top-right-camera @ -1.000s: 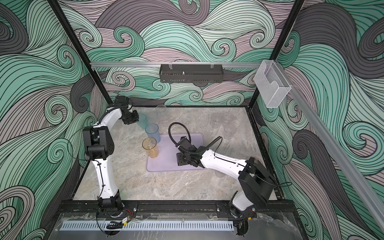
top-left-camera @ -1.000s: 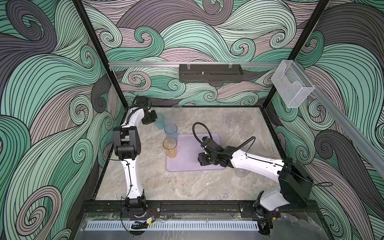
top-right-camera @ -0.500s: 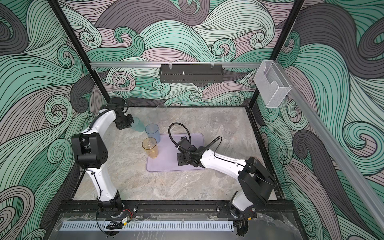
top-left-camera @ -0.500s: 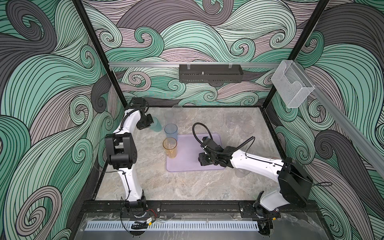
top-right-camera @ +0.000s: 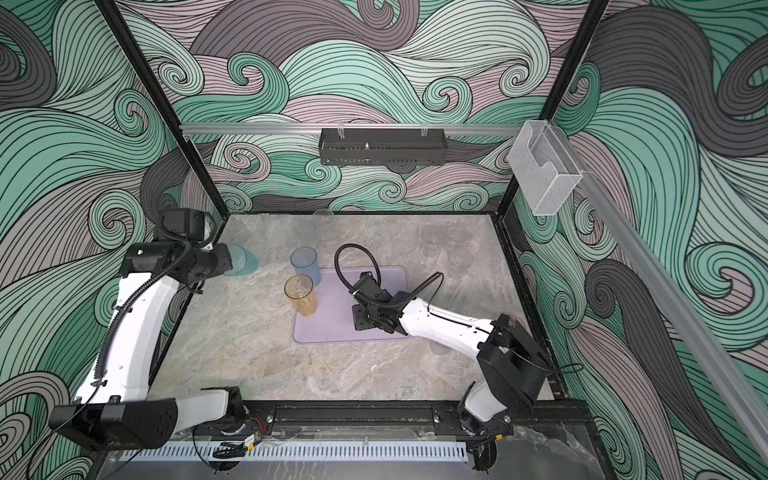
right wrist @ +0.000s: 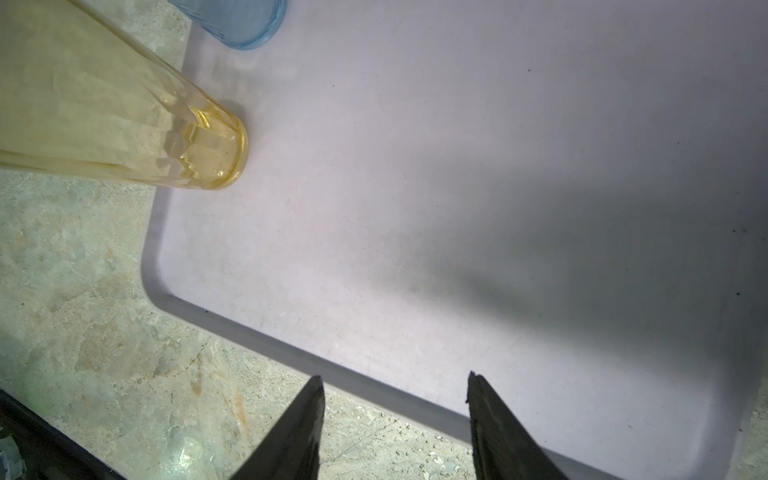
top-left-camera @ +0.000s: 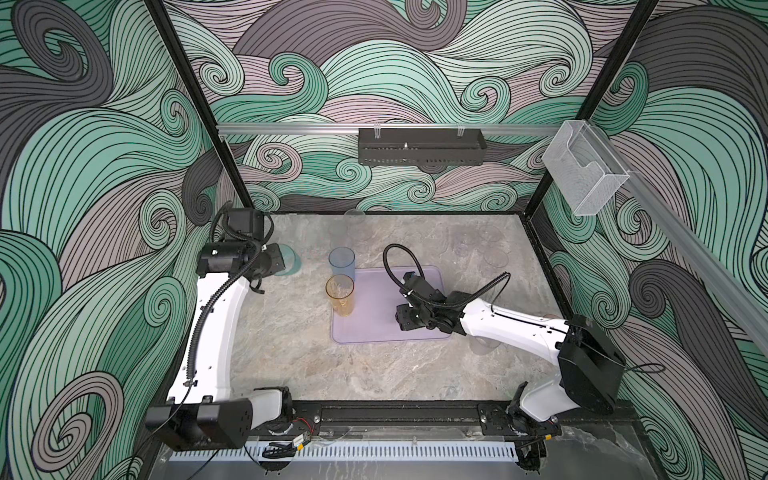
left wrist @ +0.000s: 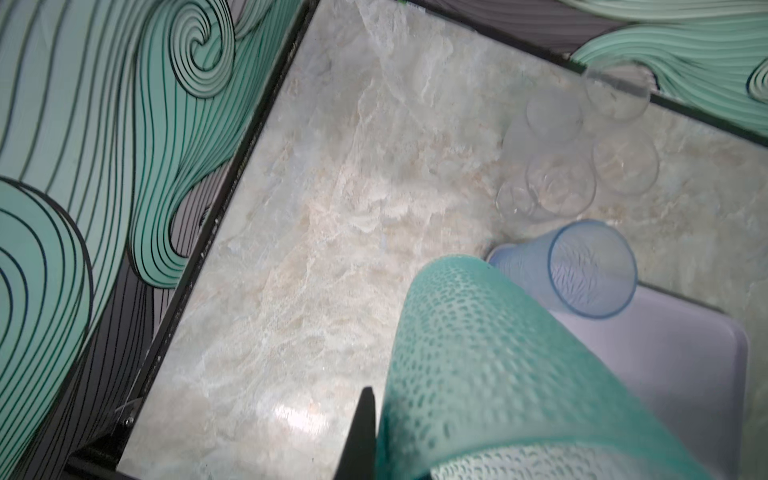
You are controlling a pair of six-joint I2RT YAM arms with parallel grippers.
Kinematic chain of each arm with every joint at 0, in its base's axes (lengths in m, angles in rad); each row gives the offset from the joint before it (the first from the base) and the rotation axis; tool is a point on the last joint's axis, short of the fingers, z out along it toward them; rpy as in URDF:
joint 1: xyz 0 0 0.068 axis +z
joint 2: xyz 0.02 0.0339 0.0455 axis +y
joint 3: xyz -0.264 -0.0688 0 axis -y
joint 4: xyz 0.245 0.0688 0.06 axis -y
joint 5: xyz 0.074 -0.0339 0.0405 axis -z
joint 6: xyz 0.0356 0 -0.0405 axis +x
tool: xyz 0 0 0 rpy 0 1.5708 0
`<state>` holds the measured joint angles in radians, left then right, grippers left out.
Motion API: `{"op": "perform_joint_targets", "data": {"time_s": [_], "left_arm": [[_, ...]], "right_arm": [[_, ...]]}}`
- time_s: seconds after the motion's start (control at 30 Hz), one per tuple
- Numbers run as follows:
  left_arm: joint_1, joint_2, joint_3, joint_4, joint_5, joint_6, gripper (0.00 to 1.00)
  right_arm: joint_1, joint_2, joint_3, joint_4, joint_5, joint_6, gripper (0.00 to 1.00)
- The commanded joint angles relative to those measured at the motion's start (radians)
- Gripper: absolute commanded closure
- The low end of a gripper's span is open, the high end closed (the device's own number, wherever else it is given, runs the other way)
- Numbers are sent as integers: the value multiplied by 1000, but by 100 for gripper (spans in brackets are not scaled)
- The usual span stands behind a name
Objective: Place the glasses into the tray
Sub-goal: 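Close the left gripper on the mint-green cup and lift it, then carry the mint-green cup to the tray's near edge beside the yellow cup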
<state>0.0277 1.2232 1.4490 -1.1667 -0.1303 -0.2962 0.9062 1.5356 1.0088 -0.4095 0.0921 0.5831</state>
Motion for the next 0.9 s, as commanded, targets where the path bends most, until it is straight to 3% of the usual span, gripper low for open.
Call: {"op": "perform_joint_targets", "data": {"time_s": [0.0, 0.23, 0.43, 0.6, 0.87], "left_arm": [[-27, -35, -104, -114, 82, -20, 100], [-219, -91, -280, -171, 186, -131, 100], [-378, -90, -393, -94, 164, -246, 100], [-443, -56, -397, -6, 141, -306, 100], [-498, 77, -373, 43, 72, -303, 100]], "right_arm": [[13, -12, 39, -28, 28, 1, 44], [31, 10, 51, -31, 43, 6, 45], [35, 23, 55, -23, 49, 15, 45], [35, 37, 53, -21, 46, 16, 44], [36, 39, 50, -21, 54, 0, 44]]}}
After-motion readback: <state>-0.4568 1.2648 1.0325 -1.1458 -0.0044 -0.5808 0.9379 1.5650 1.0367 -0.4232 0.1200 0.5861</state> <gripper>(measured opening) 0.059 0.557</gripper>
